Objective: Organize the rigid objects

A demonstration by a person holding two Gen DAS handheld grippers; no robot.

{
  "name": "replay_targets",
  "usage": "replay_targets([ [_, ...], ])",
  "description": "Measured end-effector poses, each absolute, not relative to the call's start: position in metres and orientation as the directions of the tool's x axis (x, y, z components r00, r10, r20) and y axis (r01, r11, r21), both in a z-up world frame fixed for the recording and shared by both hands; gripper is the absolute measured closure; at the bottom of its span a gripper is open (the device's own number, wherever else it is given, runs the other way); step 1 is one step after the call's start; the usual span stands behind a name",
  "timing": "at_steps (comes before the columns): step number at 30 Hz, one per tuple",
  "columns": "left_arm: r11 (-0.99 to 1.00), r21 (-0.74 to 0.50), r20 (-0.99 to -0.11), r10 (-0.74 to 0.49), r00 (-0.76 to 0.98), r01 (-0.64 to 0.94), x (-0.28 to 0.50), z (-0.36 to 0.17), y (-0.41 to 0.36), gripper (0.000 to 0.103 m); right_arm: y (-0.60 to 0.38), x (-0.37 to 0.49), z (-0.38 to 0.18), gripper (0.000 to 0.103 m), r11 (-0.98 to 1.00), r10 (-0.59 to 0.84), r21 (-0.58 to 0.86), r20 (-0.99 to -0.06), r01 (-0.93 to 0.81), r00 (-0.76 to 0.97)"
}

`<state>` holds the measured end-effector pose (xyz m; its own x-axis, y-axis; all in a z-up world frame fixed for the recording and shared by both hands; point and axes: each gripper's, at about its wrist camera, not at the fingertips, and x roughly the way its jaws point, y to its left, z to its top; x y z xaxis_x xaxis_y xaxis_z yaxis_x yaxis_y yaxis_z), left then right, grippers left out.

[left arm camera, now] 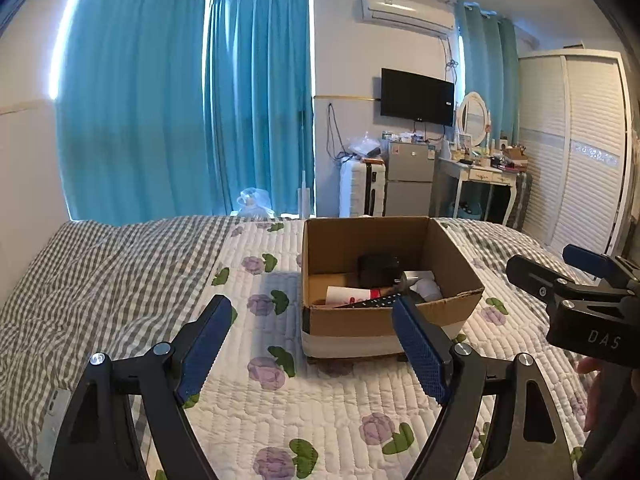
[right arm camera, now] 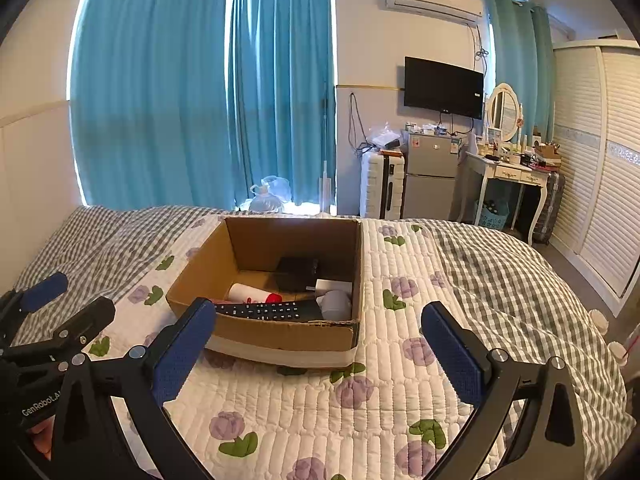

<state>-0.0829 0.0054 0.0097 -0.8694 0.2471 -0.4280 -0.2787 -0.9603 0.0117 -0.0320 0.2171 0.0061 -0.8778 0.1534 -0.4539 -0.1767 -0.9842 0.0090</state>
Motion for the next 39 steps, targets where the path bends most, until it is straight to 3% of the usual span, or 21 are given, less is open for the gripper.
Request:
replay_targets([
  [39, -0.966, -0.01, -0.41, 0.239, -0.88, -0.257, -0.085, 0.012, 0.003, 0.018, 0.218, -0.037, -0.005, 0.0, -0.983, 0.158, 0.009, -0.488, -0.186, -0.858],
])
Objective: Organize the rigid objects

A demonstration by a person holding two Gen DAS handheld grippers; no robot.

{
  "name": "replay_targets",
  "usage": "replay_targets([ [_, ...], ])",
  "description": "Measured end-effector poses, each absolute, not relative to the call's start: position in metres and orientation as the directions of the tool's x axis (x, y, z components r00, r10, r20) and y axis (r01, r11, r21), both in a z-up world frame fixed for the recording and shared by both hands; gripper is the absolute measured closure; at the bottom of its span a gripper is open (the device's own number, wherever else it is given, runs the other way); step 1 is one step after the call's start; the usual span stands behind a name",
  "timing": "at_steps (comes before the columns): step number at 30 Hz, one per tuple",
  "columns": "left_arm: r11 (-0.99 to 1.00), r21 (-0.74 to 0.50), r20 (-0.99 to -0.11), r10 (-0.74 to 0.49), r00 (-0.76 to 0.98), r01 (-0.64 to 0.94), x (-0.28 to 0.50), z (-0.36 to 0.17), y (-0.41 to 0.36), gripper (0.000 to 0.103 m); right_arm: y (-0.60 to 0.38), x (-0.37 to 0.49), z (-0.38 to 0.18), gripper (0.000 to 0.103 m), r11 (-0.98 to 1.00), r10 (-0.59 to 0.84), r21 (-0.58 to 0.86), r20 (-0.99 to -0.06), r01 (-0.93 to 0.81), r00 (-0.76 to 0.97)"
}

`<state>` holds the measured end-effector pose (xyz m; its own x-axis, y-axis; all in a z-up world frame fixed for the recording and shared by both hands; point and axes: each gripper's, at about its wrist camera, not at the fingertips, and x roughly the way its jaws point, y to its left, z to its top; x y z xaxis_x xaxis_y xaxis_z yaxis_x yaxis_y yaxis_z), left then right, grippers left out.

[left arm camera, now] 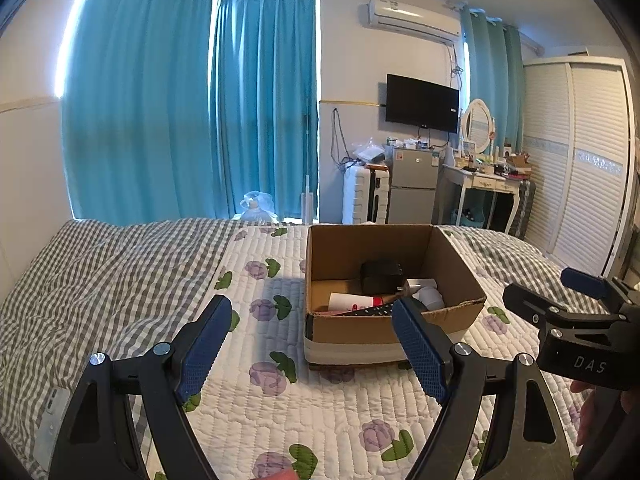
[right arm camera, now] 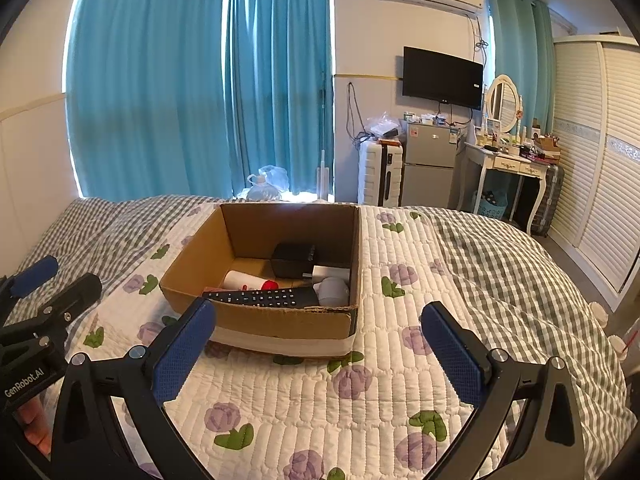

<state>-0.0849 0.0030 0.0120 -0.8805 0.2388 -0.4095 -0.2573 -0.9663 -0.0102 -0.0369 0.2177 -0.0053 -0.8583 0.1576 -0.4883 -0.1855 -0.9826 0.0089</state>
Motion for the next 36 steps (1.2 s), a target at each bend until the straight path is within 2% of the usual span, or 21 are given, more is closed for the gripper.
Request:
replay_targets([
  [36, -0.962, 0.006, -0.418, 0.245, -0.875, -0.272, -0.0806, 0.0117, 0.0067, 0.018, 0.2172, -0.0362, -0.0091, 0.0, -0.981, 0.165, 0.005, -0.504, -0.194, -0.848],
])
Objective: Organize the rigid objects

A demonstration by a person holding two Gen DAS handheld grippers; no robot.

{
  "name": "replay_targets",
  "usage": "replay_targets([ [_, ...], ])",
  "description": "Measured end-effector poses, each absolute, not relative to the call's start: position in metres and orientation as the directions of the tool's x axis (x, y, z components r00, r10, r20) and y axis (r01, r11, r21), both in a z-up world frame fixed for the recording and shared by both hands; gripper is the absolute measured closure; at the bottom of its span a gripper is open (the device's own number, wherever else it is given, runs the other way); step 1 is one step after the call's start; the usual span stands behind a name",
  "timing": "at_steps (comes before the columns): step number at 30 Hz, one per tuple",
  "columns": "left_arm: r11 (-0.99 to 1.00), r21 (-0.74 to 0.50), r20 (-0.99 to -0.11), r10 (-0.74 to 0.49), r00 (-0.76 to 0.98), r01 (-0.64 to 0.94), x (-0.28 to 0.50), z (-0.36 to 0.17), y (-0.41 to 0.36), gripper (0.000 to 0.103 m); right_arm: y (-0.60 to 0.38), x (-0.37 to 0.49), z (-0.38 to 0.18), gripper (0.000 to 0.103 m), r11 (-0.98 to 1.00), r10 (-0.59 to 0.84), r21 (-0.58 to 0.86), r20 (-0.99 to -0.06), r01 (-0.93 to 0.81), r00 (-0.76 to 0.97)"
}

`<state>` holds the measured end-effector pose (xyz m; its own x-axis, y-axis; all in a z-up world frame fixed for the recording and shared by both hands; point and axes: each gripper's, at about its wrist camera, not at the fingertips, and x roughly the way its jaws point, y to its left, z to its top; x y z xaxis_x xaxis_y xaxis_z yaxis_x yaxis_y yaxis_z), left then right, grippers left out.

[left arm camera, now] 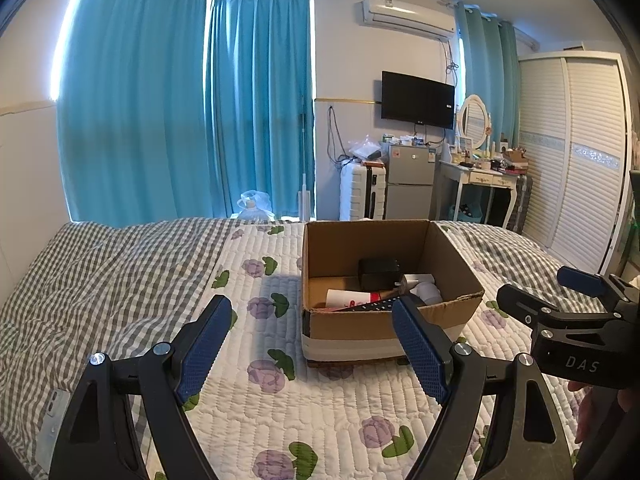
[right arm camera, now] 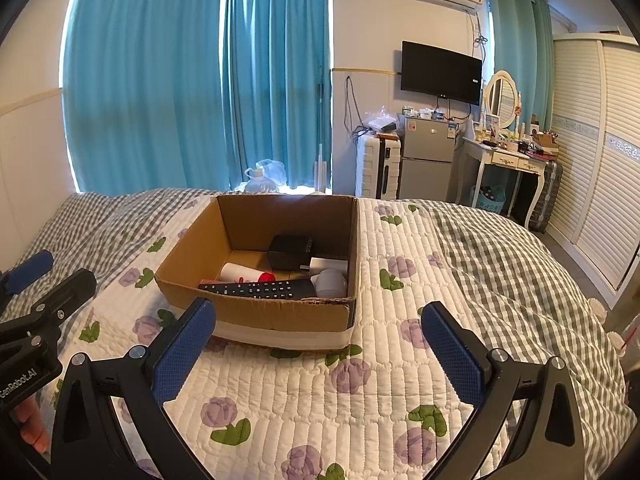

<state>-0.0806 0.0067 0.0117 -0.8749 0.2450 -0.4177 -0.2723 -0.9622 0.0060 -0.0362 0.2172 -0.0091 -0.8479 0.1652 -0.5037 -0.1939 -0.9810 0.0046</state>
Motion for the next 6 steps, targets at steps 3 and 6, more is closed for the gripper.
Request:
replay_targets([
  [3, -0.961, 0.002, -0.424, 0.251, -0.87, -0.278, -0.0809, 0.0099, 0.0063, 0.018, 0.2175, -0.0366, -0.0099, 0.0, -0.981, 0.165, 0.005, -0.505, -0.194, -0.847],
  [6, -0.962, -0.001, -0.428, 0.247, -0.87, -0.273, -0.0815, 0.0087, 0.0055, 0.018, 0.2188, -0.0358, -0.0109, 0.0, -0.981, 0.167, 0.004, -0.506, -0.196, -0.846],
])
